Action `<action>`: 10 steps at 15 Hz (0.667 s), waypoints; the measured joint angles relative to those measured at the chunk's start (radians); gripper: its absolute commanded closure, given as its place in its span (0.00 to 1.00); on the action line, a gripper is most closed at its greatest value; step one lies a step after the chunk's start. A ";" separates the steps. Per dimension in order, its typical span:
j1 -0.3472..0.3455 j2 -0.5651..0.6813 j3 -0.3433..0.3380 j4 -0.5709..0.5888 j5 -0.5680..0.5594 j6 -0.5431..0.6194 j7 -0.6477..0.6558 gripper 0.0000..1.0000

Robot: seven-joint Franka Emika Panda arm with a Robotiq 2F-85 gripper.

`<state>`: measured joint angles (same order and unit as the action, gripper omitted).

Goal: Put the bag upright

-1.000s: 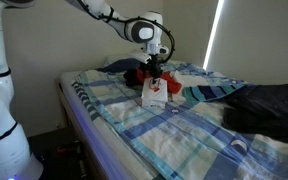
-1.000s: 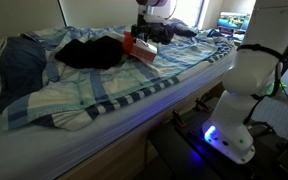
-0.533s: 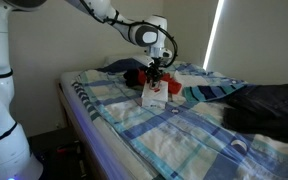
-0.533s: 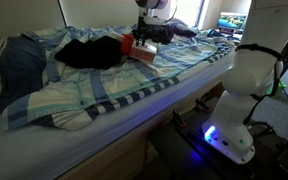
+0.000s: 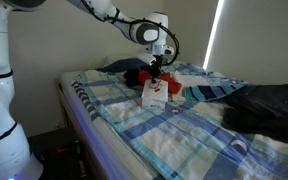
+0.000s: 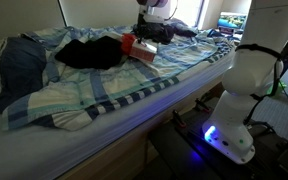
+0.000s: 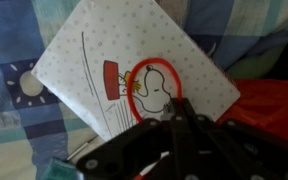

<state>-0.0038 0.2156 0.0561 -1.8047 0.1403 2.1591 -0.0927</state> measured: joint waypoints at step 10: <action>-0.016 -0.171 -0.064 -0.150 -0.001 0.142 0.050 0.99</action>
<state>-0.0202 0.0443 -0.0080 -1.9546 0.1392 2.3014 -0.0432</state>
